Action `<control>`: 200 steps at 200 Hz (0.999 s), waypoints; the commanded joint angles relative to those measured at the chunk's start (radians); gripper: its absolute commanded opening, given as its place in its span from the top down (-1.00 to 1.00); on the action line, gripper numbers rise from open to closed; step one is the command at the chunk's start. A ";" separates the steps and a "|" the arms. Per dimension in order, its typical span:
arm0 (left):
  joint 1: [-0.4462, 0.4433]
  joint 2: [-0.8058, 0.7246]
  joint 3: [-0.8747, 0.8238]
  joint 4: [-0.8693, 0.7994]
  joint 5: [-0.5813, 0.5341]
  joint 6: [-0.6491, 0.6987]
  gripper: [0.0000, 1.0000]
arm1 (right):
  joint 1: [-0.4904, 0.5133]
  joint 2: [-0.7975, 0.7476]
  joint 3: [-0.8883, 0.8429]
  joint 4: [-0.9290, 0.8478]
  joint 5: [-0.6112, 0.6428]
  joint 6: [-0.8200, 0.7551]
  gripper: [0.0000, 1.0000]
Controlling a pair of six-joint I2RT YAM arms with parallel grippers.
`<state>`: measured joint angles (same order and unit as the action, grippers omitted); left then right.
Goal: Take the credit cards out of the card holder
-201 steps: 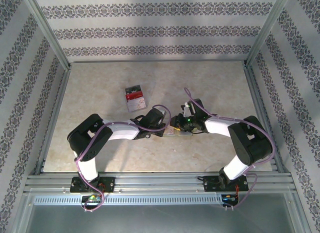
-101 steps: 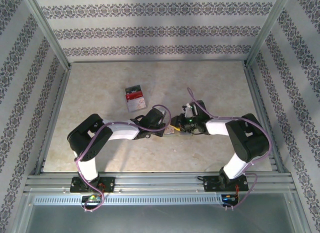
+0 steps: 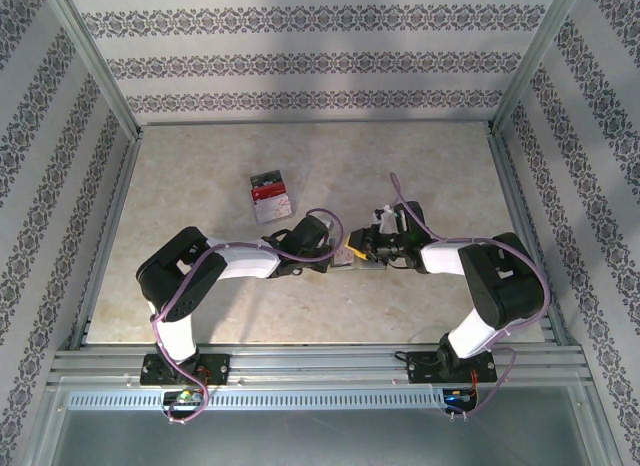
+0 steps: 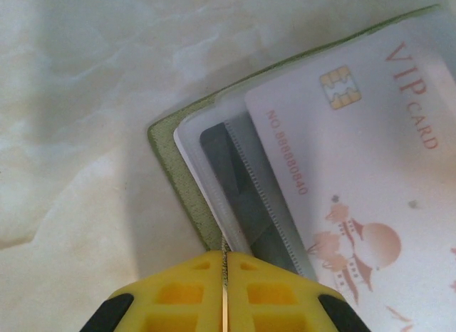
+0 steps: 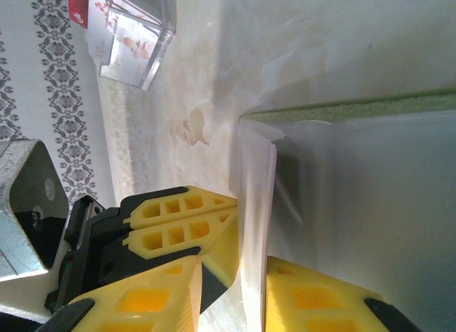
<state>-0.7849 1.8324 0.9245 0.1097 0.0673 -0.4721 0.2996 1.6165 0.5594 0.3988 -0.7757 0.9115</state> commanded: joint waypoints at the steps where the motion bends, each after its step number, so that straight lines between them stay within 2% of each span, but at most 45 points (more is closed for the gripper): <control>1: -0.013 0.022 0.017 -0.033 -0.004 0.006 0.85 | -0.022 -0.035 -0.013 0.044 -0.033 0.000 0.47; 77: -0.013 0.017 0.013 -0.034 -0.011 0.006 0.87 | -0.049 -0.040 -0.033 0.046 -0.034 -0.004 0.50; 200: -0.011 0.003 0.004 -0.039 -0.032 0.006 0.88 | -0.071 -0.053 -0.061 0.028 0.010 -0.035 0.71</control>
<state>-0.7856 1.8324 0.9253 0.1089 0.0586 -0.4721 0.2375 1.5974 0.5133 0.4088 -0.7830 0.9096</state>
